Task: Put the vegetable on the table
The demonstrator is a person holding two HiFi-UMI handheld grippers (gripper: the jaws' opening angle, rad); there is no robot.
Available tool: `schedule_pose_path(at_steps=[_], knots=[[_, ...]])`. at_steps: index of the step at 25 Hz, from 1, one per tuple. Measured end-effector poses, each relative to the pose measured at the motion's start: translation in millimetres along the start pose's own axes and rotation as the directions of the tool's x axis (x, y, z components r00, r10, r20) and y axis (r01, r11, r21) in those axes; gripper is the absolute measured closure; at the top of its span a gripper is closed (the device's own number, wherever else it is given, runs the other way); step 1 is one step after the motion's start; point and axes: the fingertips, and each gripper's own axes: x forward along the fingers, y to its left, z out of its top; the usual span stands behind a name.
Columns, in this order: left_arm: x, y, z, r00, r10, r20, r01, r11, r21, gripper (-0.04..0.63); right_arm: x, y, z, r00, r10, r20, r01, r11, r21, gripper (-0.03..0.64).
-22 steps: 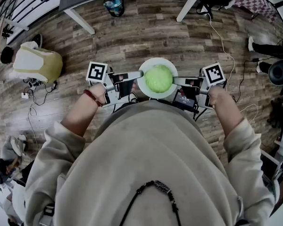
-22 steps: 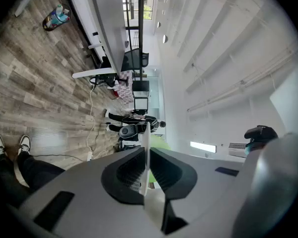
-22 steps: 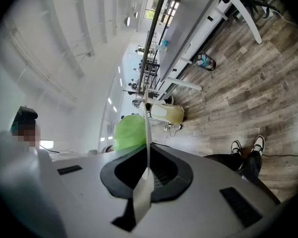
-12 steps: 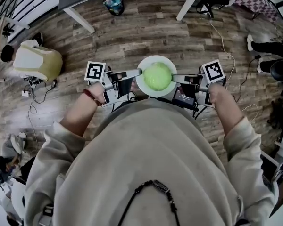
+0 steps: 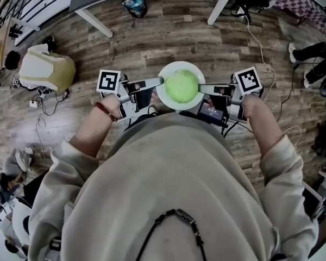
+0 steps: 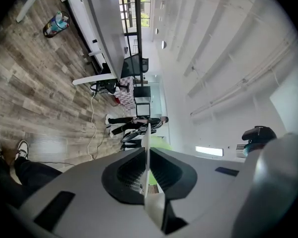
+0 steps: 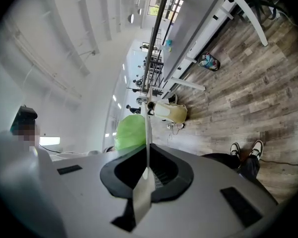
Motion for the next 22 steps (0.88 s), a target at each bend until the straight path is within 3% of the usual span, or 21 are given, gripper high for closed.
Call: schedule_pose_path(at_steps=[7, 15, 22], knots=[[55, 6, 28, 0.998, 0.061, 0.015, -0.061, 0.998, 0.003, 0.565, -51, -18, 34, 1.0, 0.014, -0.02, -0.013, 1.0, 0.014, 0.589], [62, 5, 10, 0.997, 0.034, 0.064, -0.033, 0.999, -0.015, 0.563, -58, -21, 18, 0.999, 0.019, -0.031, -0.019, 1.0, 0.017, 0.589], [65, 4, 27, 0.998, 0.039, 0.058, -0.038, 0.999, -0.007, 0.563, -62, -24, 33, 1.0, 0.002, -0.024, -0.002, 1.0, 0.007, 0.589]])
